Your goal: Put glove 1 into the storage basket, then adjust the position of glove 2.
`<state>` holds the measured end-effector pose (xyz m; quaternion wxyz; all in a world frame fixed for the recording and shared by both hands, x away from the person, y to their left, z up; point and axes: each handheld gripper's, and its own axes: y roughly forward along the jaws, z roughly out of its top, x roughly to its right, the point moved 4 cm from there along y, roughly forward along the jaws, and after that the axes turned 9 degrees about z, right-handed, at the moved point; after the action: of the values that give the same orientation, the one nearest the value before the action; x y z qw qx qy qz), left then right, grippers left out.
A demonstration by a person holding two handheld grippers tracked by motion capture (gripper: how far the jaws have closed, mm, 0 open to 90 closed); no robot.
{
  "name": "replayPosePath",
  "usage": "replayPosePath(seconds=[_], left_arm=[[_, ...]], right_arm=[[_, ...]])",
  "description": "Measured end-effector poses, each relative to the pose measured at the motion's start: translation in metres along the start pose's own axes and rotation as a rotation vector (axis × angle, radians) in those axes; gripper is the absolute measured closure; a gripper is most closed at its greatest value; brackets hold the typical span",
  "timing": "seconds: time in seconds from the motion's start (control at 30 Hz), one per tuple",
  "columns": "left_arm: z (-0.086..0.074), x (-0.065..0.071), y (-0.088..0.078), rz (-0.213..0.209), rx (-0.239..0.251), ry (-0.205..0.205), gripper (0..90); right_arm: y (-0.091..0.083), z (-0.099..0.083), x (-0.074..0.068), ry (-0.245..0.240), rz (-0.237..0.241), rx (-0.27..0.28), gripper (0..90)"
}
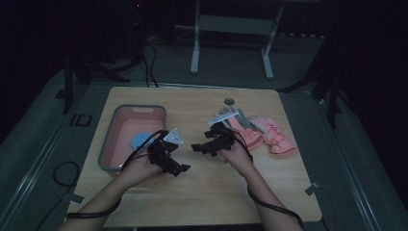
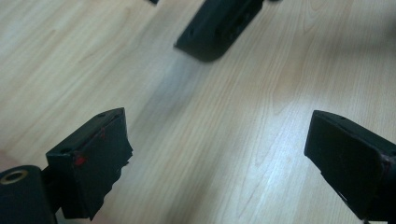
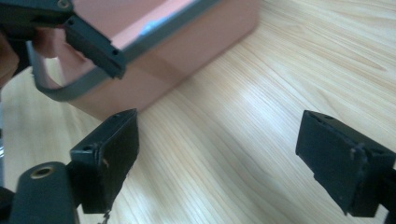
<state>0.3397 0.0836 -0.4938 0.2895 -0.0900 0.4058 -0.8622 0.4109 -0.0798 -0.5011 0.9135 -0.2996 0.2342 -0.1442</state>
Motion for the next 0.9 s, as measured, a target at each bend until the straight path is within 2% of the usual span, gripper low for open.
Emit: replayPosePath(seconds=[0.1, 0.2, 0.23, 0.33, 0.43, 0.47, 0.5, 0.53, 0.67, 0.7, 0.8, 0.9], left_arm=[[0.0, 0.006, 0.008, -0.009, 0.001, -0.01, 6.9], [0.0, 0.01, 0.013, -0.004, 0.003, -0.001, 6.9], [0.0, 0.01, 0.013, -0.004, 0.003, -0.001, 6.9], [0.0, 0.023, 0.023, -0.029, 0.0, -0.002, 6.9], [0.001, 0.025, 0.025, -0.038, -0.003, 0.003, 6.9], [0.0, 0.034, 0.033, -0.064, -0.007, -0.003, 6.9], [0.0, 0.034, 0.033, -0.064, -0.007, -0.003, 6.9], [-0.001, 0.036, 0.036, -0.068, -0.015, 0.002, 6.9], [-0.005, 0.044, 0.045, -0.075, -0.017, 0.005, 6.9], [-0.008, 0.046, 0.049, -0.081, -0.015, -0.004, 6.9], [-0.012, 0.049, 0.054, -0.088, -0.019, -0.012, 6.9], [-0.019, 0.055, 0.061, -0.095, -0.023, -0.015, 6.9]], right_arm=[[-0.012, -0.009, 0.006, 0.017, -0.037, 0.011, 12.6], [-0.019, -0.015, 0.01, 0.018, -0.034, 0.009, 13.0], [-0.023, -0.018, 0.012, 0.022, -0.053, 0.008, 13.0], [-0.039, -0.028, 0.022, 0.016, -0.091, 0.003, 28.0], [-0.046, -0.032, 0.028, 0.013, -0.118, -0.004, 29.5], [-0.055, -0.037, 0.034, 0.016, -0.13, -0.012, 39.6], [-0.055, -0.037, 0.034, 0.016, -0.13, -0.012, 39.6], [-0.061, -0.04, 0.039, 0.027, -0.138, -0.012, 47.1], [-0.069, -0.046, 0.045, 0.027, -0.157, -0.02, 48.8], [-0.074, -0.049, 0.049, 0.027, -0.176, -0.026, 51.9], [-0.081, -0.052, 0.054, 0.041, -0.182, -0.023, 53.6], [-0.098, -0.057, 0.065, 0.065, -0.225, -0.012, 58.3]])
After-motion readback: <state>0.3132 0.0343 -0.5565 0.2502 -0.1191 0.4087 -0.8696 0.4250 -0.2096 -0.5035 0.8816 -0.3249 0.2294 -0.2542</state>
